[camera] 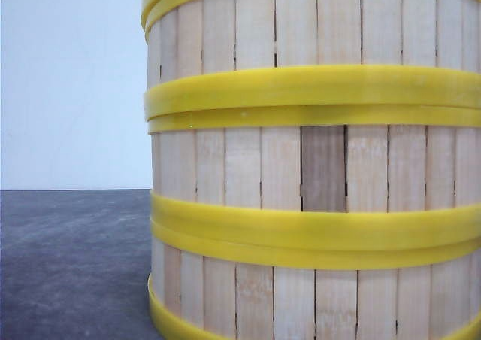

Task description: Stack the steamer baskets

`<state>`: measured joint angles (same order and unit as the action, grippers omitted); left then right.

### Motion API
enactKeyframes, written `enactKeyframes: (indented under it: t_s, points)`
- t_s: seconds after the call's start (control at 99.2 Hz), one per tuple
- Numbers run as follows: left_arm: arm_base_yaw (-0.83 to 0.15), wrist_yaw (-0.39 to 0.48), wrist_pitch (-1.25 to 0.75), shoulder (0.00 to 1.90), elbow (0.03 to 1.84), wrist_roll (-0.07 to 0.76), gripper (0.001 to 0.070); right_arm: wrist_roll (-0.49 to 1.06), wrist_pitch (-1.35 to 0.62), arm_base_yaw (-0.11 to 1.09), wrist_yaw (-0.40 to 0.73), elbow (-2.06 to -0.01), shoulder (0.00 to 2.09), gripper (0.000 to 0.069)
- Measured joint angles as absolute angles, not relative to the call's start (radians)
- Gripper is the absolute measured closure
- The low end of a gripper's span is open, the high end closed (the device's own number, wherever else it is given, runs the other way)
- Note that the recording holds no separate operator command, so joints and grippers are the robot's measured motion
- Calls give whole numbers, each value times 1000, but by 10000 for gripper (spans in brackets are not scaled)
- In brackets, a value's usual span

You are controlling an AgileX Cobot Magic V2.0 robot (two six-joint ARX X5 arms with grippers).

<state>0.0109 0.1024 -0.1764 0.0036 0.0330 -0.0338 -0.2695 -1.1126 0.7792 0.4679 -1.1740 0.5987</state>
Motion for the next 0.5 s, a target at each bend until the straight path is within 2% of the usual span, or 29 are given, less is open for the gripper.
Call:
enactKeyframes:
  t_s: [0.282,0.383,0.504]
  points:
    - [11,102,-176,4,33,-34,692,-267,-1112,779,473,-1174,599,684]
    - [11,102,-176,4,33,-34,692,-250,-1090,778,528,-1174,599,684]
    - [11,102,-176,4,33,-34,692,-180,-975,731,580,-1174,599,684]
